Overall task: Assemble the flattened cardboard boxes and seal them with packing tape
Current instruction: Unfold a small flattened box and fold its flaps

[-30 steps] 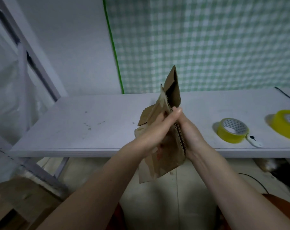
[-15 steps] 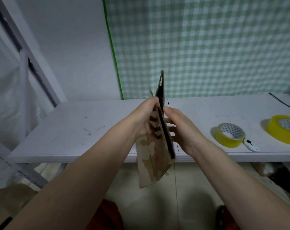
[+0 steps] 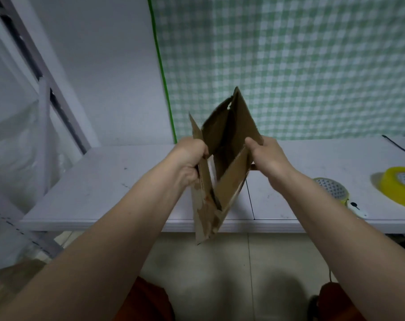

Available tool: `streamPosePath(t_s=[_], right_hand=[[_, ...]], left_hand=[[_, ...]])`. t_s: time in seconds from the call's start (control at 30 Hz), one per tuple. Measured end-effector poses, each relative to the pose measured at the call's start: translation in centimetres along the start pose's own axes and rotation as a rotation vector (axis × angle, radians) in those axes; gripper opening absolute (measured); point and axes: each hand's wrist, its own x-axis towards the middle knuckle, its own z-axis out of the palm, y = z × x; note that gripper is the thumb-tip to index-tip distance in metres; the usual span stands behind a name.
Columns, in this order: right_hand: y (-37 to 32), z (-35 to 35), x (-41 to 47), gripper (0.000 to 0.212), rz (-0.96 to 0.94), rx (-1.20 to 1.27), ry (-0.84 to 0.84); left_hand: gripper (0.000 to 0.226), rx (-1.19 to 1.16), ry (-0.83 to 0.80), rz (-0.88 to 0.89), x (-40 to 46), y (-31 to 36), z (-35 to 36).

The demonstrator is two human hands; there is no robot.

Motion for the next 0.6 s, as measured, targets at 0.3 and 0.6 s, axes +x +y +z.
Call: streamPosePath(t_s=[0.3, 0.6], right_hand=[[-2.6, -3.0, -1.3, 0.03, -0.081, -0.08, -0.005], [0.2, -3.8, -2.6, 0.027, 0.0, -0.086, 0.005]], left_hand=[[0.019, -0.103, 0.059, 0.047, 1.4, 4.3, -2.8], [0.025, -0.031, -0.021, -0.115, 2.6, 1.8, -2.9]])
